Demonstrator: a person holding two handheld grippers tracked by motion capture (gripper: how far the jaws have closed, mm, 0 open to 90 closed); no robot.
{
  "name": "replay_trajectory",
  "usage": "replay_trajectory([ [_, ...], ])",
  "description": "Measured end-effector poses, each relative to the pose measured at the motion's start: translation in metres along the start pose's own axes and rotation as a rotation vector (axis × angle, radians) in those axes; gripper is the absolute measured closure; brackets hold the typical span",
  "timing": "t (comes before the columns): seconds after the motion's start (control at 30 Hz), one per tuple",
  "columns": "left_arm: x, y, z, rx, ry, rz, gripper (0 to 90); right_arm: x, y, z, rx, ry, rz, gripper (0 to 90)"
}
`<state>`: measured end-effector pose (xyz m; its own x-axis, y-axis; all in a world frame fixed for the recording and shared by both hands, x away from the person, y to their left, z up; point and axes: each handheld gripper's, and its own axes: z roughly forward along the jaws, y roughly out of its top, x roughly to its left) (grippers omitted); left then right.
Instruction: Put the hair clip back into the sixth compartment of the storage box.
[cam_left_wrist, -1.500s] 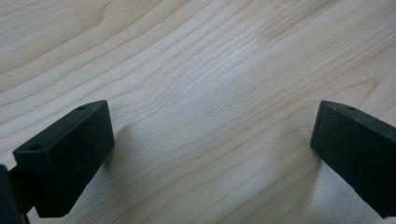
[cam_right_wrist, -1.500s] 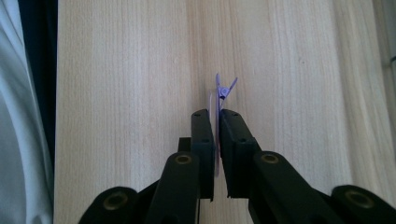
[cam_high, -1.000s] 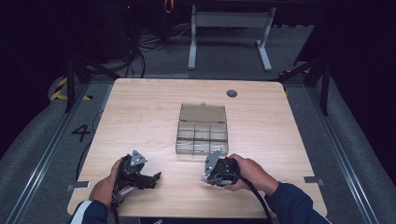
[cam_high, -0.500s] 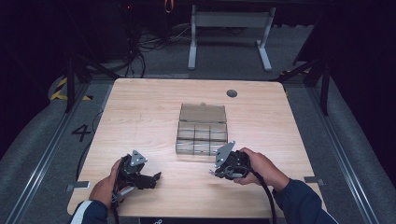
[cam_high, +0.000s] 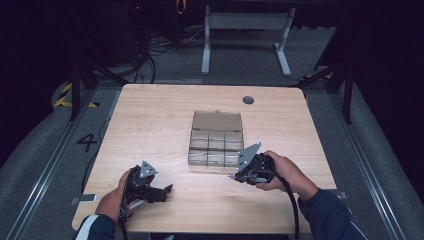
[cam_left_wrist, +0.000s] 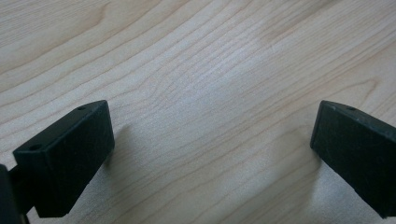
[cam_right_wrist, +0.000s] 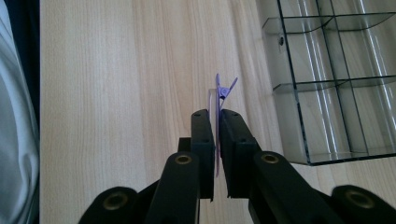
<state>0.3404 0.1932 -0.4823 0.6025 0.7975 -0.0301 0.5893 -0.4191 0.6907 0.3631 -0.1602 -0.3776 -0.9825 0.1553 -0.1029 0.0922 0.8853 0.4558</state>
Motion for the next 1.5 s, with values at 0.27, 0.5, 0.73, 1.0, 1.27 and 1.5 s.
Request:
replay_trajectory([
  [0.27, 0.0, 0.0, 0.0, 0.001, -0.002, -0.004, 0.0, -0.01, 0.0, -0.006, -0.001, -0.027, 0.002, 84.9],
  [0.5, 0.0, 0.0, 0.0, 0.0, 0.0, 0.0, 0.0, -0.015, 0.003, -0.011, 0.01, -0.047, -0.015, 84.9],
  [0.73, 0.0, 0.0, 0.0, 0.0, 0.0, 0.0, 0.0, -0.026, 0.002, -0.014, 0.013, -0.065, 0.008, 85.0],
  [1.0, 0.0, 0.0, 0.0, 0.0, 0.0, 0.0, 0.0, -0.037, 0.005, -0.013, 0.058, -0.068, 0.012, 85.0],
  [1.27, 0.0, 0.0, 0.0, 0.001, -0.002, -0.004, 0.0, -0.043, 0.008, -0.014, 0.062, -0.084, 0.025, 85.0],
  [1.5, 0.0, 0.0, 0.0, 0.0, 0.0, 0.0, 0.0, -0.048, 0.01, -0.014, 0.055, -0.081, 0.032, 84.9],
])
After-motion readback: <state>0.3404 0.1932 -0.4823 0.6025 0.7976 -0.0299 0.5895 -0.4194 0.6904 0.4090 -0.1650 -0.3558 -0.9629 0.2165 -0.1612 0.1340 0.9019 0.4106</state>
